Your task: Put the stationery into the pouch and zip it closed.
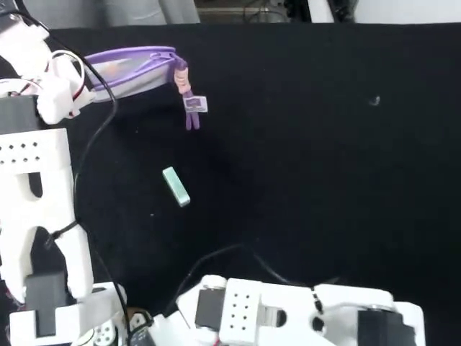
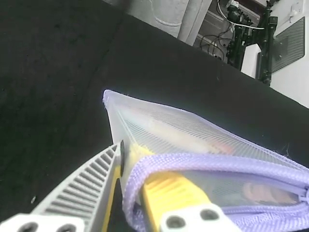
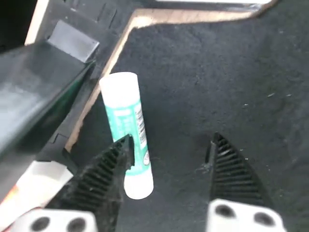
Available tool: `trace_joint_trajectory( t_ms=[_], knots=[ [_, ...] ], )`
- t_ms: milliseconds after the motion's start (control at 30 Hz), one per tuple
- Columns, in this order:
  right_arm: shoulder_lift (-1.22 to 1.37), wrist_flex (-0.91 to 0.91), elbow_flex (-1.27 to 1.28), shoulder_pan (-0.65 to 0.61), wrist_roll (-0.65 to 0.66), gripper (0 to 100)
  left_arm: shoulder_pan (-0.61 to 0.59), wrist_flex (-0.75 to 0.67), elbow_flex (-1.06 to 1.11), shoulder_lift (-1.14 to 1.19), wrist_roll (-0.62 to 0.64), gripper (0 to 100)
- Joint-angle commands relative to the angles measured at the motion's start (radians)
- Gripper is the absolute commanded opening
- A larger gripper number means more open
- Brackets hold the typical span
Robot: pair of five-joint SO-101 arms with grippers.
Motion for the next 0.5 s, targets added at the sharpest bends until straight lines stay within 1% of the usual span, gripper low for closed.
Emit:
trace_joint_trajectory(
  t_ms=[0,133,267,467],
  knots=[
    [0.05,0.0,-0.076,-0.014,-0.005,24.0,-0.01,-0.029,-0.015,-0.035,-0.009,3],
    [0.148,0.025,-0.116,-0.018,-0.005,24.0,-0.012,-0.032,-0.024,-0.035,-0.011,3],
    [0.272,0.026,-0.168,-0.014,-0.006,23.9,-0.041,-0.081,-0.015,-0.035,-0.011,3],
    [0.43,0.043,-0.249,-0.014,-0.006,23.7,-0.064,-0.086,-0.024,-0.037,-0.011,3]
  ],
)
